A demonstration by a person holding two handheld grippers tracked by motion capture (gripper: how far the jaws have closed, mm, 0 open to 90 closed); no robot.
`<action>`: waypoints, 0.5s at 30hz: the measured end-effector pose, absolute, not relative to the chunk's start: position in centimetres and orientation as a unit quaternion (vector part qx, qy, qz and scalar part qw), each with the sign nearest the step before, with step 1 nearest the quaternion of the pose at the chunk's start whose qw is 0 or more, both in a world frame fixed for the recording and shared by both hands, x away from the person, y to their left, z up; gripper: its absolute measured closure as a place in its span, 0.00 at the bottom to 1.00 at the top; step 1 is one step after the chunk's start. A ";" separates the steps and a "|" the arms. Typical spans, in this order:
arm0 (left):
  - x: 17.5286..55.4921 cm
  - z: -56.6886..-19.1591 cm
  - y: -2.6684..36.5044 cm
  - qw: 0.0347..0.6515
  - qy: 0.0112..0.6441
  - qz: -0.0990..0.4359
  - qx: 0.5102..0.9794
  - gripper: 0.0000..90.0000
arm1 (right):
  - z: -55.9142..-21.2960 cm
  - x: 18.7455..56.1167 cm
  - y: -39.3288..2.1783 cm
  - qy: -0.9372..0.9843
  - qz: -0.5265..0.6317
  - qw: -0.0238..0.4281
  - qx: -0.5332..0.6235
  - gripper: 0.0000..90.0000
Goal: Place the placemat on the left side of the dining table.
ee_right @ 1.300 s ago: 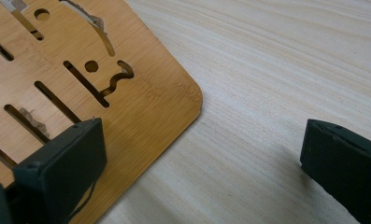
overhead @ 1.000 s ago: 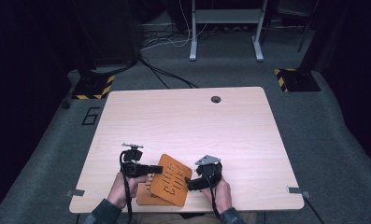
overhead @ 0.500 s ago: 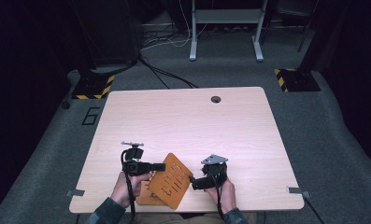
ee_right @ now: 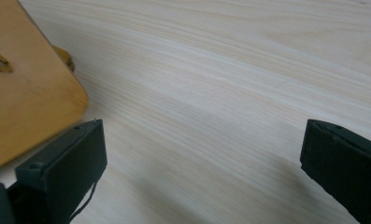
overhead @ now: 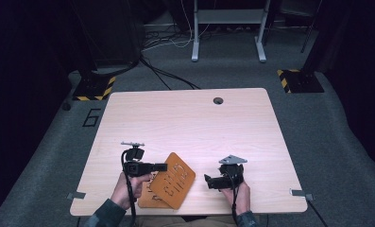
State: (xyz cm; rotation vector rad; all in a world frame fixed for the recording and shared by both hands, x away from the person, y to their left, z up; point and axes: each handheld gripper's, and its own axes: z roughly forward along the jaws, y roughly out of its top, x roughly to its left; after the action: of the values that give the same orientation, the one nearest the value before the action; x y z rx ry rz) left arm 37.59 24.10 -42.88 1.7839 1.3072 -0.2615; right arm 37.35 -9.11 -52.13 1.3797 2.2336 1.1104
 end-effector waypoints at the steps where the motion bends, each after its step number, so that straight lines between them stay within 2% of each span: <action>1: 37.6 -42.8 24.2 0.444 0.526 -0.104 0.718 0.97 | -52.2 37.4 -9.4 0.775 0.382 0.146 0.482 0.00; 8: 37.9 -42.2 25.2 0.462 0.534 -0.101 0.701 0.97 | -52.5 37.4 -10.9 0.770 0.360 0.179 0.495 0.00; 15: 38.2 -41.9 26.2 0.472 0.536 -0.094 0.693 0.97 | -52.7 37.4 -11.8 0.768 0.349 0.187 0.504 0.01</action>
State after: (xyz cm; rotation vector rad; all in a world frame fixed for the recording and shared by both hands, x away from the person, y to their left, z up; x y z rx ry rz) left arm 38.23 26.21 -41.93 1.6974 1.3123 -0.2301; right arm 37.43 -11.83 -52.65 1.4175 2.1614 0.9811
